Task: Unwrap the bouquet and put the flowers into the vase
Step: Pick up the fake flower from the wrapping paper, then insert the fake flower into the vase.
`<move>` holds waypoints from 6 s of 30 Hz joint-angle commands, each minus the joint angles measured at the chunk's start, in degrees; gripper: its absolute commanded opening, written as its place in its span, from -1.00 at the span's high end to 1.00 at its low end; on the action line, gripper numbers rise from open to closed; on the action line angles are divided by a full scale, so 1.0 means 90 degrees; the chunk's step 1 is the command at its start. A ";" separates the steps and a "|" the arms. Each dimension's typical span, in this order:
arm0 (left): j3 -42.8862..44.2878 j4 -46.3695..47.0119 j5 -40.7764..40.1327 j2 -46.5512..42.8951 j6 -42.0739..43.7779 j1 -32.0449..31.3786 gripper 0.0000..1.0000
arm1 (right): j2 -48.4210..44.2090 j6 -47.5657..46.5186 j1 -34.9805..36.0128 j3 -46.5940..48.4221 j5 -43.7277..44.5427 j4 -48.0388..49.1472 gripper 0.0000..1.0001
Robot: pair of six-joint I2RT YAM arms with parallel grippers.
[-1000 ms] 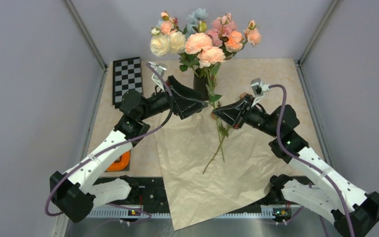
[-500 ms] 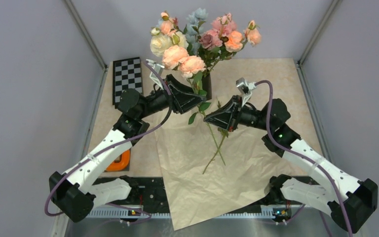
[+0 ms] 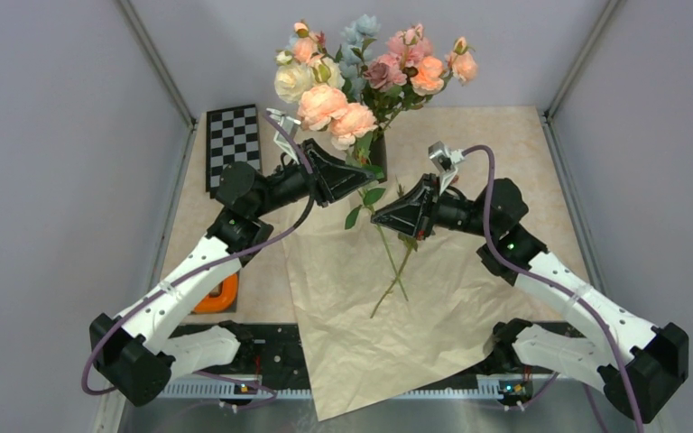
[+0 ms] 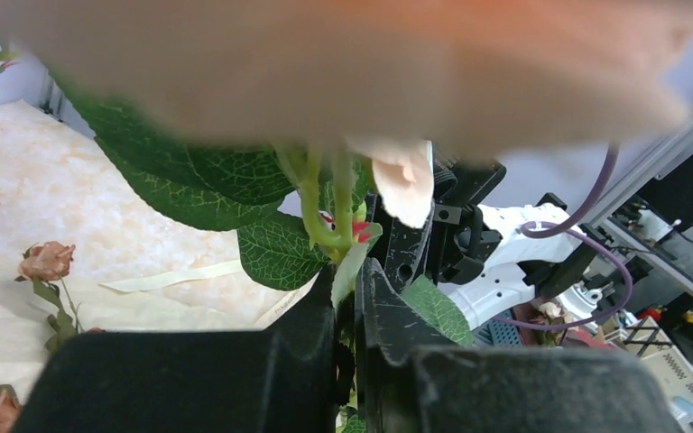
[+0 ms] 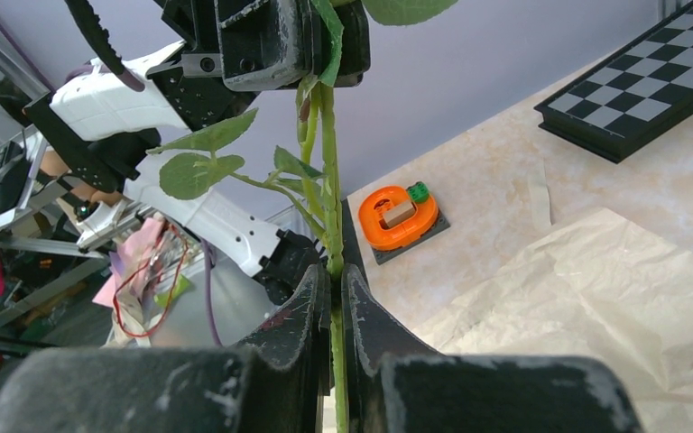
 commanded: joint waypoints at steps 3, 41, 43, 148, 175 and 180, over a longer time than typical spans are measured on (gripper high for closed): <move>0.0080 0.0092 -0.0061 -0.0235 0.0187 -0.0010 1.00 | -0.0004 -0.0156 0.0107 0.0292 0.0173 0.0133 1.00; 0.3445 -0.1278 -0.0961 0.1804 0.6033 -0.0025 1.00 | -0.1284 -0.0645 -0.3352 -0.0956 0.1906 -0.2194 -0.38; 0.3465 -0.1172 -0.1017 0.1848 0.6126 -0.0032 1.00 | -0.1284 -0.0682 -0.3429 -0.0960 0.1852 -0.2185 -0.38; 0.0772 0.1142 -0.2508 0.2428 0.5823 0.0093 1.00 | -0.1057 -0.0404 -0.3666 -0.1076 0.1189 -0.1699 -0.36; 0.0793 0.1072 -0.2596 0.3022 0.5629 0.0223 0.85 | -0.0960 -0.0350 -0.3671 -0.1165 0.1111 -0.1618 -0.36; 0.0791 0.1053 -0.2606 0.2986 0.5594 0.0222 0.67 | -0.0961 -0.0364 -0.3668 -0.1174 0.1111 -0.1628 -0.36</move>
